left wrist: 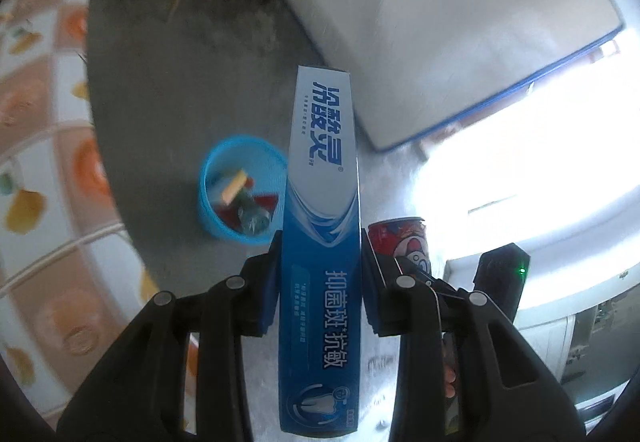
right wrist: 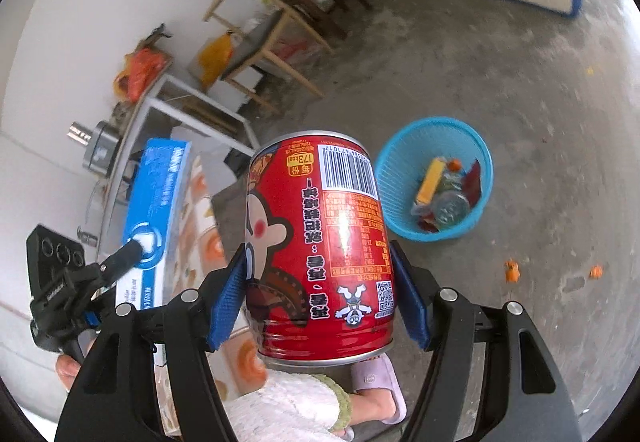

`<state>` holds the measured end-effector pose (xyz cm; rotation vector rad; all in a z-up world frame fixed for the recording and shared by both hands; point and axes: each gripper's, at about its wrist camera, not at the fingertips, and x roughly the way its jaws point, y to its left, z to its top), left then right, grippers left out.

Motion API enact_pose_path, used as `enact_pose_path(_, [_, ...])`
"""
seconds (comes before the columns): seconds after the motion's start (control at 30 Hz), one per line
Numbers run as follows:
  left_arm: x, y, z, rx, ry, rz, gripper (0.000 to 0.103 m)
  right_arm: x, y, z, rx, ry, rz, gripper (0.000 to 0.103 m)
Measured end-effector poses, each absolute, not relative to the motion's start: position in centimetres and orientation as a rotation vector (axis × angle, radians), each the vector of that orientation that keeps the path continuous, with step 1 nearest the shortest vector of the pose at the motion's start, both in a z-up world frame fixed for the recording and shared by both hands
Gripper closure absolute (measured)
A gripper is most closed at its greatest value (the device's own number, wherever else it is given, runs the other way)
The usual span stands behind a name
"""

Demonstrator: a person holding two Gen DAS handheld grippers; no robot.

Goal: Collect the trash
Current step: 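Lift and carry the toothpaste box and red can to the blue wastebasket, then open both grippers over the wastebasket to drop the box and can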

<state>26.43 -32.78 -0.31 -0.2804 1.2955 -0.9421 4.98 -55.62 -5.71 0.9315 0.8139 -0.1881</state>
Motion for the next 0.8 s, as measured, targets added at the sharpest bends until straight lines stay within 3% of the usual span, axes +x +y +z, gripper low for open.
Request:
enact_pose_path(0.3, [30.9,-42.7,-8.1,-0.159,1.515,-0.836,0.07,6.4,-58.2,-10.6,1.017,0.857,-0.247,0.038])
enact_pose_path(0.33, [31.4,-43.3,-8.5,-0.156,1.52,-0.822,0.068,6.6,-58.5,-11.0,1.022,0.866,-0.255,0.038])
enact_pose_path(0.4, [32.8,-45.1,-10.0,-0.149,1.533,-0.795,0.041,7.0,-59.0,-11.6,1.025,0.876,-0.268,0.038])
enact_pose_path(0.47, [34.0,-45.3,-10.8,-0.148,1.496,-0.731,0.04,7.4,-59.4,-12.4,1.023,0.891,-0.283,0.038])
enact_pose_path(0.63, [34.0,-42.0,-9.8,-0.214,1.464,-0.699,0.04,8.5,-59.8,-14.1,0.991,0.939,-0.306,0.038])
enact_pose_path(0.8, [32.9,-36.3,-5.0,-0.227,1.36,-0.741,0.04,10.6,-60.7,-15.6,0.953,0.967,-0.332,0.038])
